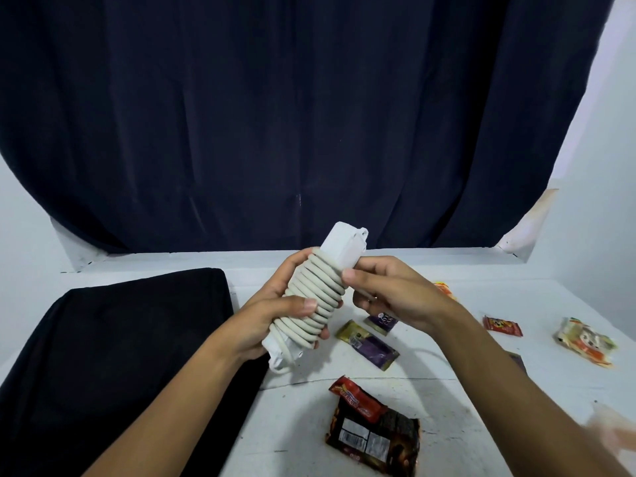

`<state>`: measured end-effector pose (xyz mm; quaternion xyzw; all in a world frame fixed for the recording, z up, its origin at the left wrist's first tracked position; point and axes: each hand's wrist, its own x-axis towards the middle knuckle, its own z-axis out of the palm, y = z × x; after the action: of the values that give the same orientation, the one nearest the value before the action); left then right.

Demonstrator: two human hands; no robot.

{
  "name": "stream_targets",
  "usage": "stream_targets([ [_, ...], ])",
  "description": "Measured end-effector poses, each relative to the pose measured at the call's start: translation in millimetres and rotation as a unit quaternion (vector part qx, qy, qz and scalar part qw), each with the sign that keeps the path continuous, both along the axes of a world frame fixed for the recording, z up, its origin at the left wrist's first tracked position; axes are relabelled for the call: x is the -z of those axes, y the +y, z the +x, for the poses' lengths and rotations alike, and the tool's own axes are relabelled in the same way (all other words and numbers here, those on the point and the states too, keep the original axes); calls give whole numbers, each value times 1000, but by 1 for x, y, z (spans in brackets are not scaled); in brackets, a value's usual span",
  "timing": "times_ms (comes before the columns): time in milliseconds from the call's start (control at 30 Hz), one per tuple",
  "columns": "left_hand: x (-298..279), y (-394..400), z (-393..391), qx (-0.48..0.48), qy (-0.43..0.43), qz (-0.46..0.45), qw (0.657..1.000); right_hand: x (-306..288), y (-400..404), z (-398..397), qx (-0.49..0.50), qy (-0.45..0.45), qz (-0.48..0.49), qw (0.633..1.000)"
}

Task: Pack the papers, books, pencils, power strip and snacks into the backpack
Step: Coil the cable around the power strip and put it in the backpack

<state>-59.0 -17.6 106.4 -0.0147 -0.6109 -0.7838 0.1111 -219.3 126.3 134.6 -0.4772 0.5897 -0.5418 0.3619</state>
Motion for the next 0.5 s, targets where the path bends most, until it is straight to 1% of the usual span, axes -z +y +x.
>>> stream_targets([
  [33,0,1,-1,-5,0,-1,1000,0,0,2,17,5,-2,1000],
  [133,1,3,-1,-25,-5,-15,1000,1,-1,5,40,-17,-13,999],
  [233,2,3,-2,-35,-24,-37,998,1,-2,9,91,-1,-7,996],
  [367,4,0,0,-24,-32,-45,998,3,-4,18,128,-5,-48,991],
  [433,1,-3,2,-28,-32,-82,996,3,-3,22,133,-13,-64,989],
  [500,-6,-5,3,-53,-38,-153,986,4,-3,28,138,-24,-81,987],
])
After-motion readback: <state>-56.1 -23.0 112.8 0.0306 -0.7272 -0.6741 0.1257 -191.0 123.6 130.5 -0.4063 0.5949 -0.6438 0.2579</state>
